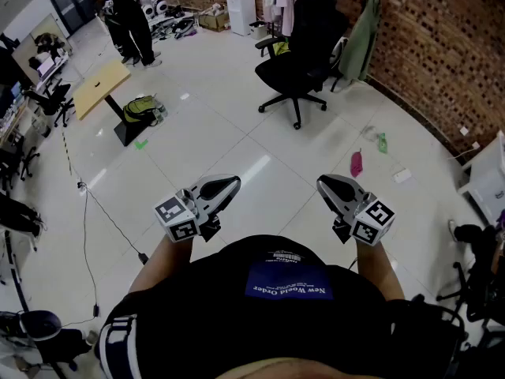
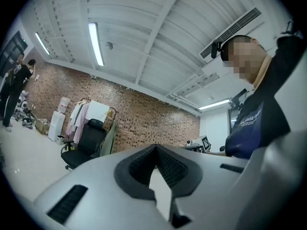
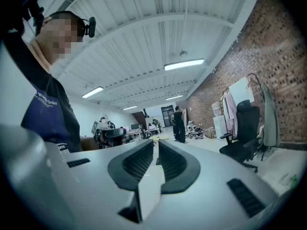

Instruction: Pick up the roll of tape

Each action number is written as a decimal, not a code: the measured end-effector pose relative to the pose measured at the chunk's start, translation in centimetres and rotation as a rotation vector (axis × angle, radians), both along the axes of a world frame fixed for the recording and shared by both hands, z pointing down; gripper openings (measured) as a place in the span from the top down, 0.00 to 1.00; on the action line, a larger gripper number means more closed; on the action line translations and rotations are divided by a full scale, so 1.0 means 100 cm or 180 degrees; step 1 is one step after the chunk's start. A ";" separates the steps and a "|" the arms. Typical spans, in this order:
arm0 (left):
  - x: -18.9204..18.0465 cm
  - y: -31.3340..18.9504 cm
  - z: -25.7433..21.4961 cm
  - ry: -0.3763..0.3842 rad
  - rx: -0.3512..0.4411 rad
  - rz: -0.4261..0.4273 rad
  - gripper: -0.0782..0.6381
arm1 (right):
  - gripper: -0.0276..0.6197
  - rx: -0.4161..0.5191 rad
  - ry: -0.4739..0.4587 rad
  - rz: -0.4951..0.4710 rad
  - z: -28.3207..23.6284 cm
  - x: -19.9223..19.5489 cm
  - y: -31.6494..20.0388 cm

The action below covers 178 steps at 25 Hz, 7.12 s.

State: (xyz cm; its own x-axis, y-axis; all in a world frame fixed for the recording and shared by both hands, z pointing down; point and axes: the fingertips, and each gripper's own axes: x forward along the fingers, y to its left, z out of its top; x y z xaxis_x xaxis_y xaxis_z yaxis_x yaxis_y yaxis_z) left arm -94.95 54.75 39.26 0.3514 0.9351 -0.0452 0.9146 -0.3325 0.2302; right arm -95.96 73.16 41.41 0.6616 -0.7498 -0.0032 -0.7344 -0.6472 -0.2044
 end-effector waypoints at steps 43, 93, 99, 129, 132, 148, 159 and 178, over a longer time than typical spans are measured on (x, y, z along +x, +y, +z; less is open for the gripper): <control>0.544 -0.080 -0.019 0.0232 -0.0020 -0.0775 0.90 | 0.98 -0.0159 0.0166 -0.0746 -0.023 0.580 -0.074; 1.104 -0.230 0.001 0.0051 -0.0007 -0.2140 0.90 | 0.93 -0.0323 0.0205 -0.1750 -0.022 1.222 -0.236; 1.133 -0.285 -0.003 0.0020 -0.0046 -0.2633 0.90 | 0.93 -0.0299 0.0236 -0.2185 -0.026 1.269 -0.314; 1.251 -0.686 -0.004 0.0154 -0.0063 -0.4004 0.90 | 0.93 -0.0170 0.0137 -0.3538 -0.022 1.454 -0.784; 1.266 -0.724 -0.008 0.0175 -0.0052 -0.4445 0.90 | 0.93 -0.0147 0.0119 -0.3951 -0.021 1.482 -0.846; 1.261 -0.842 -0.015 0.0024 -0.0085 -0.5646 0.90 | 0.91 -0.0130 0.0244 -0.5258 -0.032 1.469 -1.048; 1.194 -0.951 0.001 0.0088 -0.0205 -0.5456 0.90 | 0.89 -0.0349 0.0362 -0.5146 -0.026 1.391 -1.148; 1.205 -1.115 0.047 -0.0241 -0.0043 -0.5486 0.90 | 0.71 -0.0937 0.0157 -0.5509 0.054 1.367 -1.322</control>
State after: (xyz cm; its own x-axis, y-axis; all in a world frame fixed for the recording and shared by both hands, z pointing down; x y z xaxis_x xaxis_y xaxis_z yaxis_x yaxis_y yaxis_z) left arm 25.52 -56.72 43.99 0.8710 -0.4911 0.0135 -0.4769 -0.8386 0.2634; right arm 40.73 -59.02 46.79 -0.8227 -0.5073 0.2564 -0.5578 0.8072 -0.1929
